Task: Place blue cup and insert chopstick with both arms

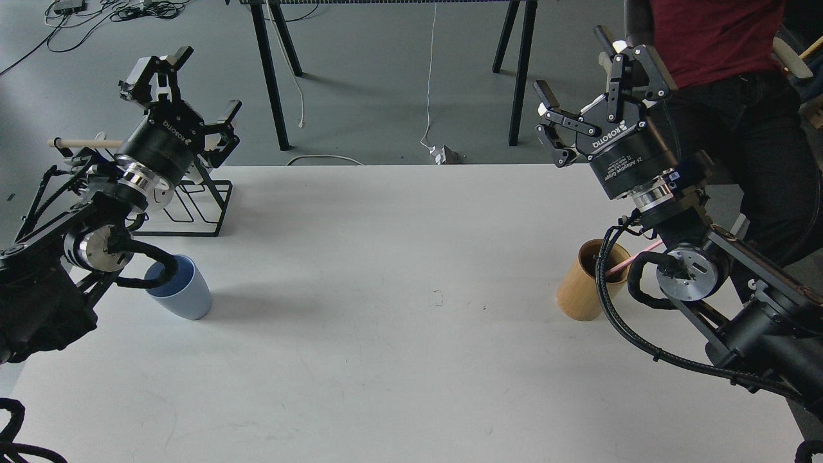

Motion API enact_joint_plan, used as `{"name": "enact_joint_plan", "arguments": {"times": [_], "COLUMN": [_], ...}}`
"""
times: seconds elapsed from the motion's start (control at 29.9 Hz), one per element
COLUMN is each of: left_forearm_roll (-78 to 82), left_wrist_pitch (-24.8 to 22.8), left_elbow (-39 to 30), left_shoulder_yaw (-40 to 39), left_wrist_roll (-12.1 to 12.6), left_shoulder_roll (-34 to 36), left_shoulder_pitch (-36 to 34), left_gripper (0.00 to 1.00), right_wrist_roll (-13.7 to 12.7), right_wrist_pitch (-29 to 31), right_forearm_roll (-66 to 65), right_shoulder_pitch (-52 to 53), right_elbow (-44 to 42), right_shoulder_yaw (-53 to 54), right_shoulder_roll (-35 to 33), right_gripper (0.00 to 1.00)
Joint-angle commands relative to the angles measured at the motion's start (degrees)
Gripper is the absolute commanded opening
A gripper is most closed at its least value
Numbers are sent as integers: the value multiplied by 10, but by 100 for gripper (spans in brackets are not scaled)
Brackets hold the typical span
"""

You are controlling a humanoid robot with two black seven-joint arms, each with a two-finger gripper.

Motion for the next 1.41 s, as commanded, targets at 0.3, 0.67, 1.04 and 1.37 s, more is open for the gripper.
{"name": "enact_joint_plan", "arguments": {"times": [0.3,0.67,1.04,1.37], "left_forearm_roll": [5,15,332,673], "left_wrist_pitch": [0,0,0,24], "left_elbow": [40,-71,-197,-191], "left_shoulder_yaw": [0,4,28,135], "left_wrist_roll": [0,0,0,0], "left_shoulder_roll": [-9,98,335,390], "left_shoulder_pitch": [-1,-63,-69,-64], "left_gripper": [100,100,100,99], "right_wrist_roll": [0,0,0,0], "right_wrist_pitch": [0,-1,0,0], "right_forearm_roll": [0,-3,-3,-3], "right_shoulder_pitch": [-4,2,-3,-14], "right_elbow": [1,2,2,0], "right_shoulder_yaw": [9,34,45,44], "right_shoulder_roll": [-7,-10,-53,-54], "right_gripper": [91,91,91,91]}}
